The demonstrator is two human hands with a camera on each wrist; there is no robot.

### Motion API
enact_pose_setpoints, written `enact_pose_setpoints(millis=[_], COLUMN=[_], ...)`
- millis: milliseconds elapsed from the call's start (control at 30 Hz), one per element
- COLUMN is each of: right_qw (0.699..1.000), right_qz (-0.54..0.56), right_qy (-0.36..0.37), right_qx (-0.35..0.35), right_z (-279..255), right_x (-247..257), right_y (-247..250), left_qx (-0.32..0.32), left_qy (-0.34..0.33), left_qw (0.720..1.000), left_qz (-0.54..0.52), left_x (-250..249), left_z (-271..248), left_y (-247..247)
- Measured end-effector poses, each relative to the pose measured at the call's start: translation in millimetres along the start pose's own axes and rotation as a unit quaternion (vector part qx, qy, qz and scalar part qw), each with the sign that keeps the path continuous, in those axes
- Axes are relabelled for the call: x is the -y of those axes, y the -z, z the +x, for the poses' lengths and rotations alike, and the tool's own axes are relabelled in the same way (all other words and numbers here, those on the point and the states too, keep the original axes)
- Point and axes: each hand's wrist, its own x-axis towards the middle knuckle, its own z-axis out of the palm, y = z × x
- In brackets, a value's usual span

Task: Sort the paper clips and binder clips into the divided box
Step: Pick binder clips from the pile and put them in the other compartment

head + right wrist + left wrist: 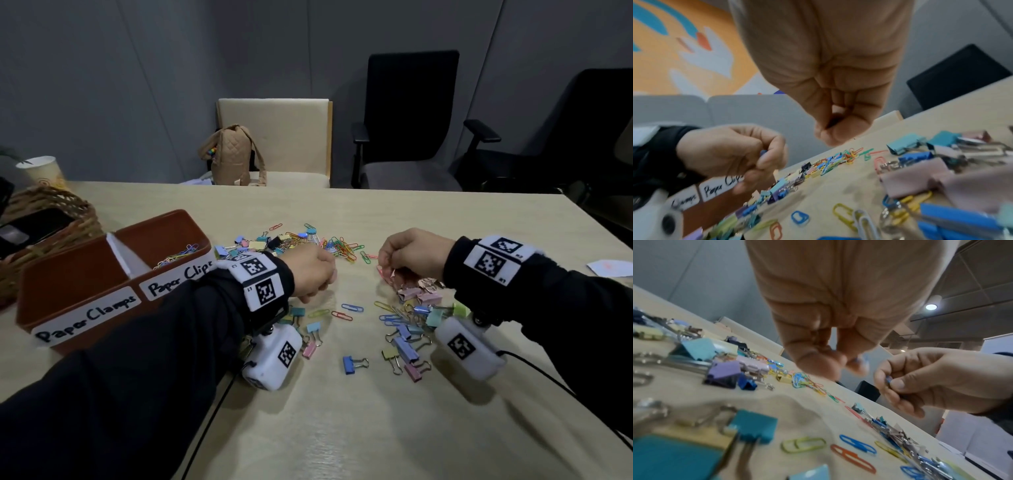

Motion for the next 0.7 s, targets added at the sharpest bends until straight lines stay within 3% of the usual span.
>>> enact_pose_setpoints(millis=[133,167,233,300,367,467,700], right_qw=[0.991,0.993,0.995,0.95,0.891,0.855,0.841], right_qz=[0.112,0.086,-0.086,-0.31,-0.451,-0.512,-0.531], right_qy=[-0.079,-0.078,-0.039,0.008,0.02,-0.005,0.001], right_qx=[0.0,0.004,0.008,0.022,0.048,0.081,0.105], right_z=[-1,-2,-8,-14,-16,-13,-13], right_x=[-2,-1,-1,1,2,5,11], right_y=[6,7,7,3,-3,-11,-27], left_qx=[0.037,0.039,0.019,0.002,0.014,0.02,0.002], left_qy=[0.053,0.052,0.008,-0.056,-0.082,-0.104,-0.157], left_qw=[0.998,0.998,0.997,0.969,0.932,0.909,0.895], left_qz=[-0.016,-0.011,0.078,0.243,0.352,0.403,0.418], left_x=[-6,-8,-8,-8,-8,-12,-18], left_z=[1,2,3,2,3,6,7], left_y=[-9,-11,-14,-14,-16,-19,-26])
